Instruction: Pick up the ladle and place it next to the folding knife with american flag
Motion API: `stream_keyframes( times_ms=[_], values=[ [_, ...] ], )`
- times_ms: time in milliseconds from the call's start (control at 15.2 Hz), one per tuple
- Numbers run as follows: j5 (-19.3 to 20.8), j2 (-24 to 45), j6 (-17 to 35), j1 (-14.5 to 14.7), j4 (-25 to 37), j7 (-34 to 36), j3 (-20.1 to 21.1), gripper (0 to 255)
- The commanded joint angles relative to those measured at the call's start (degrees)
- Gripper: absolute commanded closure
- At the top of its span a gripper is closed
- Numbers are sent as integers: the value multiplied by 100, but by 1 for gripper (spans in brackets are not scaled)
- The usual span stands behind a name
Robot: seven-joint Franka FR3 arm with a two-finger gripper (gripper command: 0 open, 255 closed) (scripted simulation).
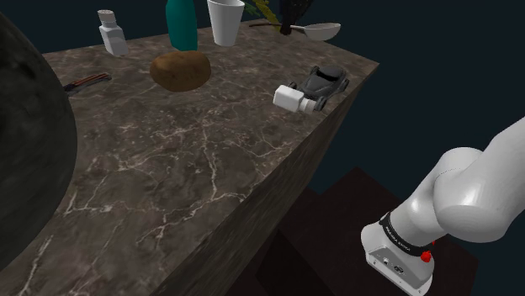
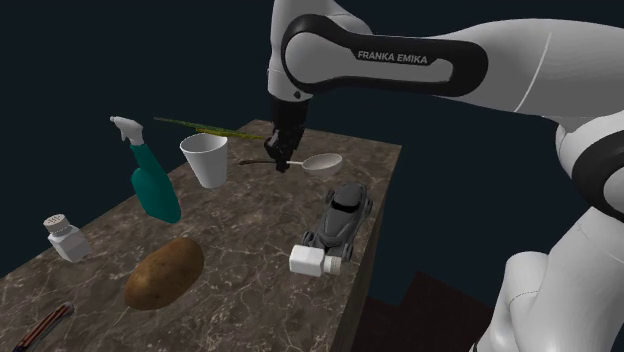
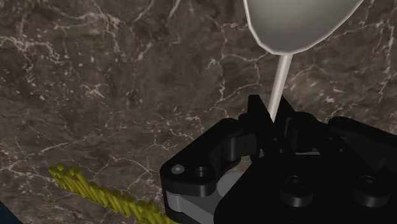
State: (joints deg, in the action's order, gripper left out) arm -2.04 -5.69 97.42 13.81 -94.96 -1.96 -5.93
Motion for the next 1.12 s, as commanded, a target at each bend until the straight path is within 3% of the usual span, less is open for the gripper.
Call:
stream_keyframes(
  times_ms=[0,792,1056],
  values=[
    [-5,47,-168,-5,213,-8,-8,255],
    [-57,491,-1231,-22,1717,-2,-34,255],
    [-3,536,-1133,183,1680,403,179,255]
  ],
)
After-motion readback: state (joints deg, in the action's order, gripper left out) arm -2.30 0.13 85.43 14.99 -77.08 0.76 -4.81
